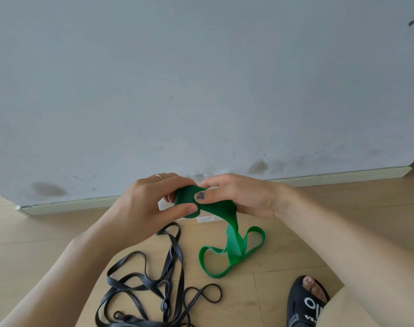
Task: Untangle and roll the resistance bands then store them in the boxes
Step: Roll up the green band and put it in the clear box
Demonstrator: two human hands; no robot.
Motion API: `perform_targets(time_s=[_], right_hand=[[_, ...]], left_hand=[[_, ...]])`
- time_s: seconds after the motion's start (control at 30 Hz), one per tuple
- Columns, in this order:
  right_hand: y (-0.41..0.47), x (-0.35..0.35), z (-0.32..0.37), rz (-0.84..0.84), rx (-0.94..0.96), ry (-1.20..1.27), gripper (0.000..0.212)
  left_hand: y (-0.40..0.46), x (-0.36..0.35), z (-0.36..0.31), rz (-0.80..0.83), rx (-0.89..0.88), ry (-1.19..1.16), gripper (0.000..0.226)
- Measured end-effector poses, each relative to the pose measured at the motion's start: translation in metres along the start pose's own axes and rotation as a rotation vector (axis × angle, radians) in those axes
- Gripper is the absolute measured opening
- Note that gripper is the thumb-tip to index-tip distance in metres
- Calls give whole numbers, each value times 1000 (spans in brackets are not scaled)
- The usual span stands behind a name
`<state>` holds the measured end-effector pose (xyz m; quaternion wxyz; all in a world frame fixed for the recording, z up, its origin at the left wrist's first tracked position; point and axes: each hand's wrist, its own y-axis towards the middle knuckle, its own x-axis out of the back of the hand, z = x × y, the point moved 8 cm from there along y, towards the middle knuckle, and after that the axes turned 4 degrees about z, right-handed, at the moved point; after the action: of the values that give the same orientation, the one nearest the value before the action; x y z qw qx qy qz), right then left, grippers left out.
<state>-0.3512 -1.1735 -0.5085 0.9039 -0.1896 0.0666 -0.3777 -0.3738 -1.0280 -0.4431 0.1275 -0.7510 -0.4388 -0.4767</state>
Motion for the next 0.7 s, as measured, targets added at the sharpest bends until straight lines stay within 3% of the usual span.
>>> perform_targets(time_s=[0.13,0.3,0.47,0.6,0.7], right_hand=[[5,-3,-4,15,33,143,49],[5,0,-5,-151,2,-35,46],[2,-1,1,-146,-5,-108,51],[-1,-4,4,2,35,28,47],[-2,2,5,-56,36,11,44]], left_hand=[[-3,5,-2,-15,-16,-30,28],[1,-4,-14,28,-45,213,37],[4,-10,-10,37,-58,93,33],[5,-5,-8,-20,-49,14,31],[4,-2,-8,-10,-31,32,38]])
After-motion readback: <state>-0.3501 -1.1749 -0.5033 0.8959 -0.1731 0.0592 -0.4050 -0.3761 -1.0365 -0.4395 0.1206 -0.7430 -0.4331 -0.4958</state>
